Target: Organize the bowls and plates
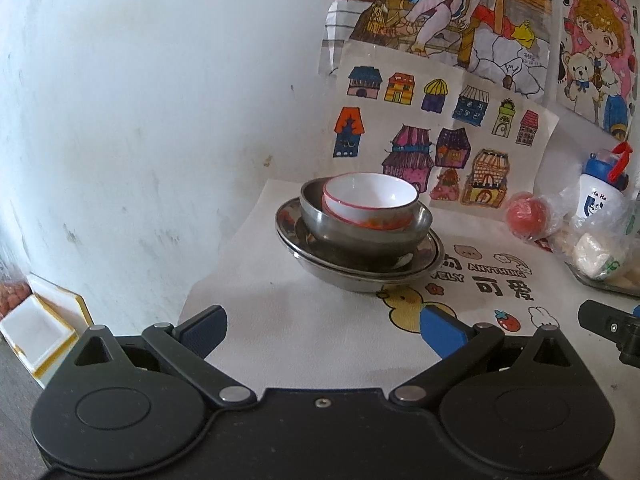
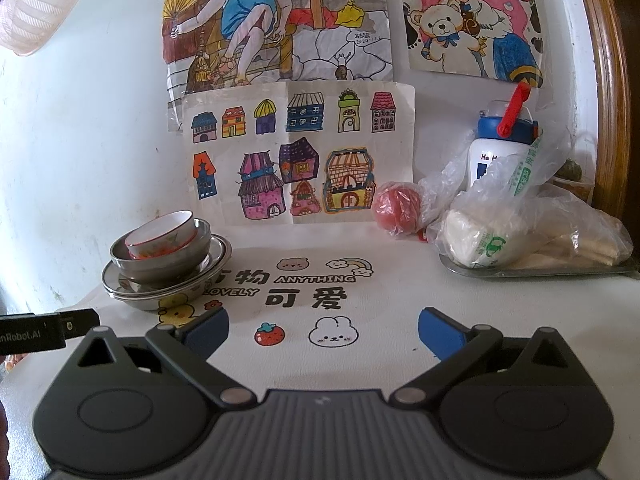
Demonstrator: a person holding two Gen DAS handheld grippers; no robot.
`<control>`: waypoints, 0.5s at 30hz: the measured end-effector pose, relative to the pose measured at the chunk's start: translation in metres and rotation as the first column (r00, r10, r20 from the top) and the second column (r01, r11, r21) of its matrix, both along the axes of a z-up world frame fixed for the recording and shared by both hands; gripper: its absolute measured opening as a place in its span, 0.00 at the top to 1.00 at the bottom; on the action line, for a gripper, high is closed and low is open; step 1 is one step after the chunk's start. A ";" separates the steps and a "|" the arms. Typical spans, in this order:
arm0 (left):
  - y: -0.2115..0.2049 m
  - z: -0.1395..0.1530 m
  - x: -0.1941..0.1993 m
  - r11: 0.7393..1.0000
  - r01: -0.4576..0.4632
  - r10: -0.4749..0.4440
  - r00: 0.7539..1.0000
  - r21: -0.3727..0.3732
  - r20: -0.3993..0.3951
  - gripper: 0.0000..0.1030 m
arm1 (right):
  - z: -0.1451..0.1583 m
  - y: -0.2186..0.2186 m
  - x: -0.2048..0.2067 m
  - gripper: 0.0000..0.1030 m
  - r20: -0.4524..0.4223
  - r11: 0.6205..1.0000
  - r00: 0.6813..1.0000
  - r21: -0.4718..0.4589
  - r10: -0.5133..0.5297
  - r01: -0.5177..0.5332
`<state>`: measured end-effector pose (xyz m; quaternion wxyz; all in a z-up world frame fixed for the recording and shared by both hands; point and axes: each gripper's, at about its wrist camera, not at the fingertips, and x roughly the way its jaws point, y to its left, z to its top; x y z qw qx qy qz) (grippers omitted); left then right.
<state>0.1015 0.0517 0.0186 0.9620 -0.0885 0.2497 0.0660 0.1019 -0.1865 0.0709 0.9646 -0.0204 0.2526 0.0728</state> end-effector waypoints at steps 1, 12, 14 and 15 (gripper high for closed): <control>0.001 -0.001 0.001 1.000 0.000 0.000 1.000 0.000 -0.005 0.01 | 0.000 0.000 0.000 0.00 0.000 1.000 1.000 0.000 0.000 0.000; -0.002 0.000 0.001 1.000 0.003 -0.003 1.000 0.012 -0.011 0.01 | -0.001 0.001 0.001 0.00 -0.003 1.000 1.000 -0.005 0.004 -0.004; -0.002 0.000 0.001 1.000 0.004 -0.003 1.000 0.013 -0.011 0.01 | -0.001 0.001 0.001 0.00 -0.003 1.000 1.000 -0.004 0.004 -0.004; -0.002 0.000 0.001 1.000 0.003 -0.003 1.000 0.013 -0.011 0.01 | -0.001 0.001 0.001 0.00 -0.003 1.000 1.000 -0.004 0.004 -0.004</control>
